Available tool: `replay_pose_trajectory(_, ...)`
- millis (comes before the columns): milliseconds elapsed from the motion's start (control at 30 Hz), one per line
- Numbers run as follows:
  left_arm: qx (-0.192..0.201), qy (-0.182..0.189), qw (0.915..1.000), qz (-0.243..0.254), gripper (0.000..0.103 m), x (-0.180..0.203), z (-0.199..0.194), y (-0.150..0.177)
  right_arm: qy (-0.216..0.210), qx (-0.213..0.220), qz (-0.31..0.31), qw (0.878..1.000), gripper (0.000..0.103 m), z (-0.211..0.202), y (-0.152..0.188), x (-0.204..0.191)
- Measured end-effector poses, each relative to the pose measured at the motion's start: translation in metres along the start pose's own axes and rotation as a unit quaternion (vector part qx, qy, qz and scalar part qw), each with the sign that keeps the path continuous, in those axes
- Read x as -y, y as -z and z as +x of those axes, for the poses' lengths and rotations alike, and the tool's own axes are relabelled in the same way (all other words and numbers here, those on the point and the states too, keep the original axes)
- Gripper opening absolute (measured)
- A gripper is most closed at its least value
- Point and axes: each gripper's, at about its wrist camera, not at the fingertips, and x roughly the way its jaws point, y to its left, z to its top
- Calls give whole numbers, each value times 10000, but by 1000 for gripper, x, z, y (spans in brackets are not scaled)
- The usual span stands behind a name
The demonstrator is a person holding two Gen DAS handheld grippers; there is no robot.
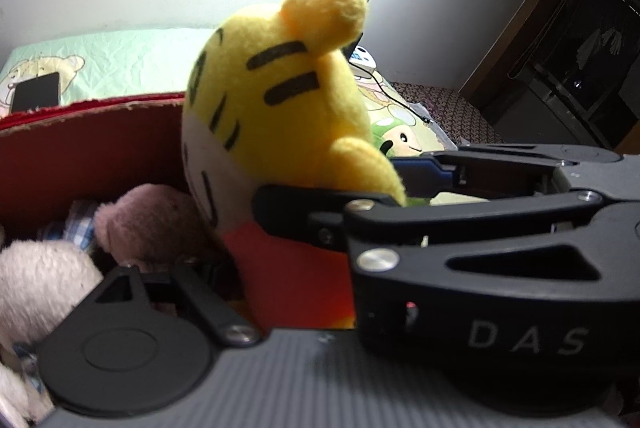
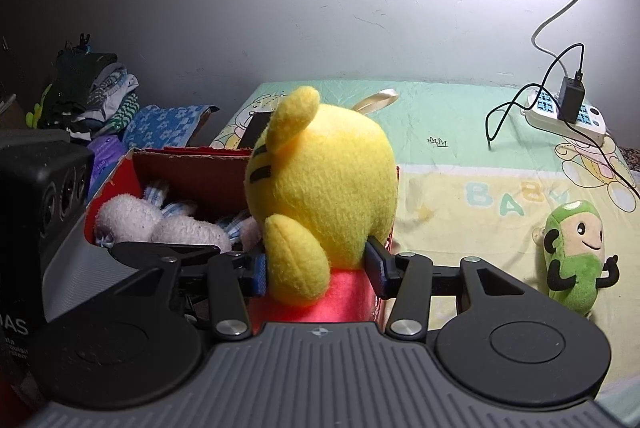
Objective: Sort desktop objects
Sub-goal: 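Carry the yellow tiger with the right gripper over the red box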
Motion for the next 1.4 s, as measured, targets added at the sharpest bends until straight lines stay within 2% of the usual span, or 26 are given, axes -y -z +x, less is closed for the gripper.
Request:
replay_pose_trajectory(300,-86,60,9999,-93,82,6,-5,8,-126,-452,170,9988,49,0,0,0)
replay_pose_trajectory(400,-195,115,9994,-273,86,0,3,4,-103,-520,163,9985,48,7,-3,1)
replay_pose_trajectory(500,-237,74,9994,-258,87,1,5,3,-234,-619,232,9975,52,13,-5,6)
replay_pose_trajectory(633,-208,-18,9998,-54,88,6,-2,2,-221,-400,247,9986,61,0,-2,6)
replay_pose_trajectory(667,-194,-14,9998,-50,88,5,-4,1,-135,-322,220,9991,68,-3,-2,5)
replay_pose_trajectory(733,-131,-1,9999,-69,88,2,-13,1,85,-146,90,9998,74,-10,-2,2)
replay_pose_trajectory(900,93,14,9999,-134,88,-2,-40,6,45,183,358,9992,73,-26,-3,10)
replay_pose_trajectory(933,123,25,9998,-136,88,-2,-45,7,-4,274,470,9985,71,-29,-4,13)
replay_pose_trajectory(1000,192,31,9997,-112,88,-2,-54,11,-107,459,690,9965,60,-34,-8,16)
replay_pose_trajectory(1067,244,75,9997,-53,88,0,-60,14,-268,569,824,9946,38,-36,-10,18)
replay_pose_trajectory(1133,210,99,9997,-42,88,2,-58,14,-395,577,878,9937,31,-34,-12,17)
replay_pose_trajectory(1267,51,213,9997,-51,85,8,-47,18,-221,518,621,9965,27,-26,-9,8)
replay_pose_trajectory(1400,-3,62,9997,226,87,19,-37,22,-112,352,448,9983,26,-18,-5,8)
